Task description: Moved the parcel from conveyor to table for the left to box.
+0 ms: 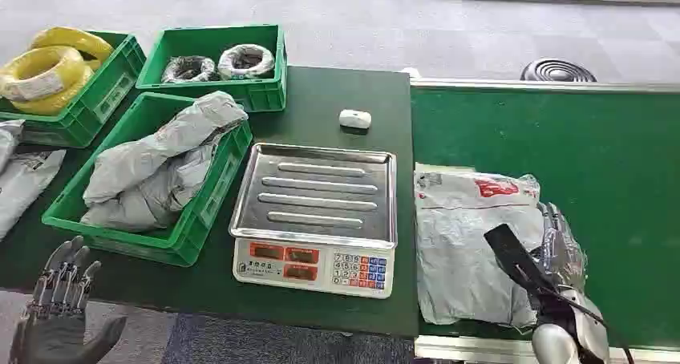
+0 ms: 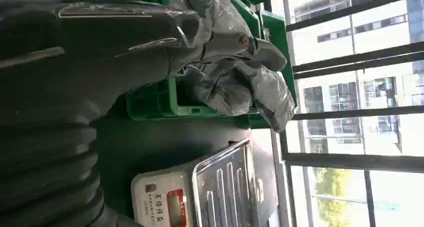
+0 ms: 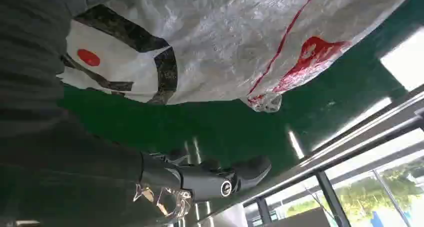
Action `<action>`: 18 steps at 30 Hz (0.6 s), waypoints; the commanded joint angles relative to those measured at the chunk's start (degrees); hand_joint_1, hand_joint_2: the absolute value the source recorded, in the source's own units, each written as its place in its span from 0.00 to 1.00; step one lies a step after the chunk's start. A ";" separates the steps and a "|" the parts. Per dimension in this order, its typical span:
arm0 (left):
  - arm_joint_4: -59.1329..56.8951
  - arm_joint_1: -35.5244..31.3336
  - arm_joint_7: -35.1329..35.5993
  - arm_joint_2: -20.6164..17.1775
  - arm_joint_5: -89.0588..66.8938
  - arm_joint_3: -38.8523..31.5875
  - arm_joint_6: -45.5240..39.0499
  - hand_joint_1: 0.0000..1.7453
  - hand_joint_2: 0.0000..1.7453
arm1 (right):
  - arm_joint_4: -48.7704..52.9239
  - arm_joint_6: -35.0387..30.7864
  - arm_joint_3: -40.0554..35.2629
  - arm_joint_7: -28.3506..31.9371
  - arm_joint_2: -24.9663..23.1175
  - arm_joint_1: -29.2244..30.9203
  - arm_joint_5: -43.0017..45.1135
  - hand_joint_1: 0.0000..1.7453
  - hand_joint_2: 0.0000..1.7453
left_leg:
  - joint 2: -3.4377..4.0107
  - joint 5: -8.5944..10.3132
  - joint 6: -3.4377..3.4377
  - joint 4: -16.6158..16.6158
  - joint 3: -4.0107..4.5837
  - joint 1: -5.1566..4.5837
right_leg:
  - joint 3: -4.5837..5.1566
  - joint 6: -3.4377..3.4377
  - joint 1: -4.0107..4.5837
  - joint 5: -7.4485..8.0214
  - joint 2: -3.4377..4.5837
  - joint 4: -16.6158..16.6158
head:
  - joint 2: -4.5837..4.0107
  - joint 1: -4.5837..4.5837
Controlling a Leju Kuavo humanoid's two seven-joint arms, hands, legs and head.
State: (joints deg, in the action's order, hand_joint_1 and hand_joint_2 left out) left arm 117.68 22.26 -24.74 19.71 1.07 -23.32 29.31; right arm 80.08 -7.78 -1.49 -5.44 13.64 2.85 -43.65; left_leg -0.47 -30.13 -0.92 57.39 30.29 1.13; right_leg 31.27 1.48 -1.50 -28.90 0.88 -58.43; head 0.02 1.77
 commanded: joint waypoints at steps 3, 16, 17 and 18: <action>-3.97 -1.56 1.34 -3.96 0.39 4.71 -1.64 0.00 1.00 | -25.89 11.04 -2.12 -3.92 3.21 10.88 0.48 0.00 1.00 | 0.09 0.13 0.08 -0.24 -0.06 -0.02 | -0.03 -0.14 0.02 0.16 0.00 0.23 | 0.00 0.02; -3.50 0.44 1.24 -6.46 0.47 9.58 -5.92 0.00 1.00 | -31.38 20.94 -5.90 -4.10 4.53 12.25 -0.59 0.83 1.00 | -0.11 0.06 0.05 -0.10 -0.01 0.00 | -0.03 -0.09 0.03 0.05 -0.12 0.10 | 0.00 0.02; -3.44 1.10 1.09 -6.36 0.46 9.65 -5.89 0.00 1.00 | -31.31 20.78 -5.88 -4.11 4.54 12.59 -0.73 0.94 1.00 | -0.10 0.03 0.04 -0.08 -0.04 -0.02 | -0.05 -0.06 0.00 0.02 -0.09 0.06 | 0.00 0.04; -3.21 1.71 0.67 -6.22 0.33 9.68 -5.87 0.00 1.00 | -31.05 19.20 -5.04 -3.89 4.07 13.06 -0.91 0.96 1.00 | -0.07 0.08 0.07 -0.13 -0.01 -0.01 | -0.03 -0.09 0.02 0.08 -0.10 0.13 | 0.00 0.02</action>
State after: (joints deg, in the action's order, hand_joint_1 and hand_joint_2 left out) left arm 116.69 21.27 -23.65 15.54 1.46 -15.52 23.67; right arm 54.95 11.24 -4.65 -9.14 17.64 13.26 -44.22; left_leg -0.60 -30.14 -0.92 57.38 30.33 1.13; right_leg 31.26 1.49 -1.49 -28.91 0.81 -58.42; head 0.02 1.79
